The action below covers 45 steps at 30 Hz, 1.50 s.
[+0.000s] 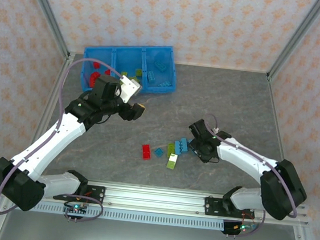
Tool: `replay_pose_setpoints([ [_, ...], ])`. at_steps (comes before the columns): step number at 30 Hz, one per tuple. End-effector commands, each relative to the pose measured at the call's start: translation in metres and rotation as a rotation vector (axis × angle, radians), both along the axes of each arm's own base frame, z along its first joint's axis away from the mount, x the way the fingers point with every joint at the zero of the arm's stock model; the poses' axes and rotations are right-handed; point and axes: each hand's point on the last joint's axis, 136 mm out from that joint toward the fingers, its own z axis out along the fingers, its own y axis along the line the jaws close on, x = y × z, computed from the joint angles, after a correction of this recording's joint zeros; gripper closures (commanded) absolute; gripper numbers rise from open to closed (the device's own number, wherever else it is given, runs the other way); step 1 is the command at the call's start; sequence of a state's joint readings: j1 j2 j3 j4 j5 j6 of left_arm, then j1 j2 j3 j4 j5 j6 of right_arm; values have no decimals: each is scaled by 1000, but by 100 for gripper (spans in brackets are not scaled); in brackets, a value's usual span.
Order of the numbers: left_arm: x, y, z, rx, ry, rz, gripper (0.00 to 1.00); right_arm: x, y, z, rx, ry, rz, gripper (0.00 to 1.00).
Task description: Sort the legos into containers by color
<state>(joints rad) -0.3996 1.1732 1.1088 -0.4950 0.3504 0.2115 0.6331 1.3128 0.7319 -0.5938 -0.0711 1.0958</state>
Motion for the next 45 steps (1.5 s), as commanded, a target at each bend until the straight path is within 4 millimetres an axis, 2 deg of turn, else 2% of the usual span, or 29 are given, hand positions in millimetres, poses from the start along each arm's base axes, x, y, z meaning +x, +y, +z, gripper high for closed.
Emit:
replay_pose_setpoints([
  [1,4,3,9,6,-55,17,22,3,-2,12,-23,-15,16,43],
  [5,5,4,8,10,-53,20,22,11,7,16,-7,-34,55,37],
  [9,5,4,5,16,-46,22,21,8,8,4,-52,32,126,31],
  [12,6,4,4,18,-44,23,20,10,8,-1,-99,55,181,20],
  [15,7,3,3,17,-37,21,20,20,14,0,-85,38,163,9],
  [17,7,3,1,21,-30,22,20,26,17,-1,-64,20,115,9],
  [21,6,5,2,29,-39,28,20,34,22,-8,-26,8,35,14],
  [29,6,6,2,33,-43,30,20,26,14,-34,22,24,-148,17],
  [32,6,7,2,31,-43,31,20,23,12,-43,37,29,-186,22],
  [36,6,6,2,31,-41,31,20,15,4,-50,-5,60,-198,22],
  [37,6,6,2,31,-41,30,20,14,1,-49,-19,63,-204,22],
  [40,6,6,2,31,-42,30,20,17,-1,-41,-18,32,-203,12],
  [45,7,5,0,28,-36,27,20,28,3,-17,21,-46,-190,11],
])
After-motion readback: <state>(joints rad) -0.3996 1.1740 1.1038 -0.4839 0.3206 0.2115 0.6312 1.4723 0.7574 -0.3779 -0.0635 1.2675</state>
